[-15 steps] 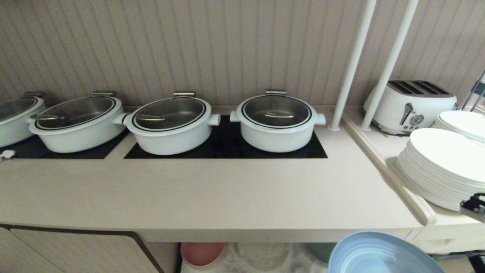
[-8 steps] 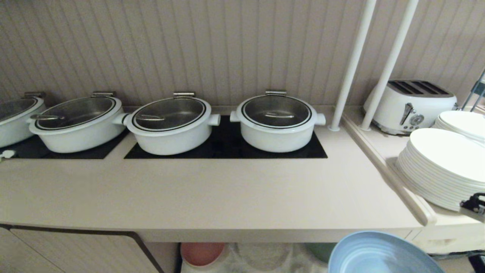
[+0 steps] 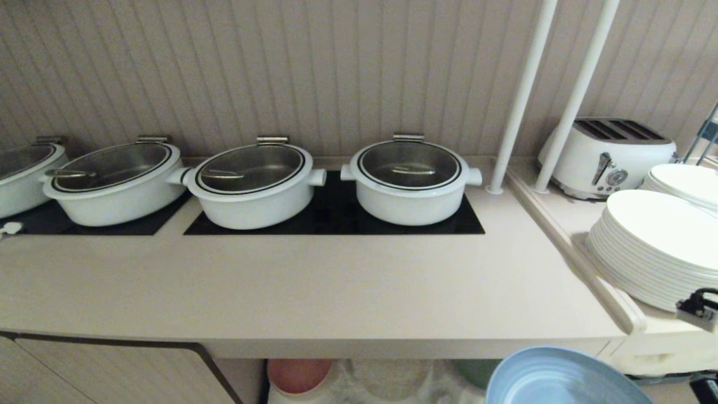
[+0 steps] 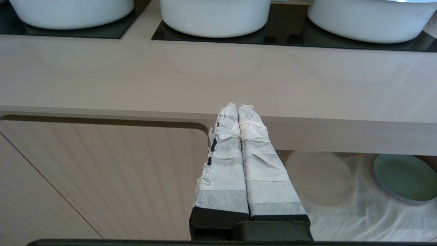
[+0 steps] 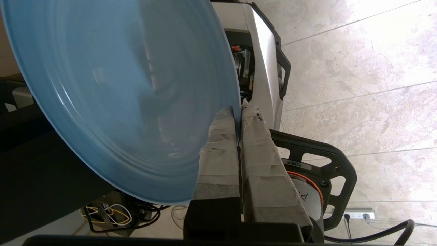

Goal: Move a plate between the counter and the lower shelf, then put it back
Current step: Put the plate in the cupboard

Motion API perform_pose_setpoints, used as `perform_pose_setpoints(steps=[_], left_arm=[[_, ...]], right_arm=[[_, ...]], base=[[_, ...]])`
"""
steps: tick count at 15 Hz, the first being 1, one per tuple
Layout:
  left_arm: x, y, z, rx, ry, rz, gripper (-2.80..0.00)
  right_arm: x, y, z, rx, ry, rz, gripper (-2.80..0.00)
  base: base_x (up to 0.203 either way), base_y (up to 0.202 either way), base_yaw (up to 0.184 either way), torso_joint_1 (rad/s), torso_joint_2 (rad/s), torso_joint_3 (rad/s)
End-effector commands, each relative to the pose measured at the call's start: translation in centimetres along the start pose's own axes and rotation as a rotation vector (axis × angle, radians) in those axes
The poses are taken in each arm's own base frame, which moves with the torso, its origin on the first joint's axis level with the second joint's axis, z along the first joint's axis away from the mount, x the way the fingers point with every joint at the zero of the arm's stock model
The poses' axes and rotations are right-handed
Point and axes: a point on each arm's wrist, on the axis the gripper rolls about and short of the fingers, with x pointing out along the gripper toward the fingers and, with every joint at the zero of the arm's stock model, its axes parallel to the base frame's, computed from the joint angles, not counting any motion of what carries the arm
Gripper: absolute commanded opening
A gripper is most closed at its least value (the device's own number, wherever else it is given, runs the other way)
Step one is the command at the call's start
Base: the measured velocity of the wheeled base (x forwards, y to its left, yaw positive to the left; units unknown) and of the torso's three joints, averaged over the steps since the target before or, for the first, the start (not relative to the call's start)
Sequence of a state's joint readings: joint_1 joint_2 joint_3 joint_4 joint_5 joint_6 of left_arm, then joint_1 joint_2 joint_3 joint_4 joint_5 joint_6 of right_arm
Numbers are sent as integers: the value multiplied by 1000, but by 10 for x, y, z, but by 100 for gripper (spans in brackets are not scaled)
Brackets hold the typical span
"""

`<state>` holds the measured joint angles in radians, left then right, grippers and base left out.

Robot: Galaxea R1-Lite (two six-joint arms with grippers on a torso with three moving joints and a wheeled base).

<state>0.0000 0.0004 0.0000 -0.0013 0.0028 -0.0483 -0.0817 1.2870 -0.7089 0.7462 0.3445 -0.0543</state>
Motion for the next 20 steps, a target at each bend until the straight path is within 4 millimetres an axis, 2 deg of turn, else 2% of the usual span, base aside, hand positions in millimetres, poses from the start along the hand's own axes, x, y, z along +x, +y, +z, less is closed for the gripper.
perform_pose_setpoints(steps=[1,10,20], left_arm=[[0,0,0,-1,1,0,-280],[0,0,0,-1,-1,0,-280],[0,0,0,-1,-1,0,-280]], right_arm=[[2,-1,2,5,17,5,-280],[7,-2,-11,13,40,6,-280],[3,0,-16,6,20,5,-280]], base=[[0,0,0,0,0,0],[0,0,0,0,0,0],[0,0,0,-111,241,121]])
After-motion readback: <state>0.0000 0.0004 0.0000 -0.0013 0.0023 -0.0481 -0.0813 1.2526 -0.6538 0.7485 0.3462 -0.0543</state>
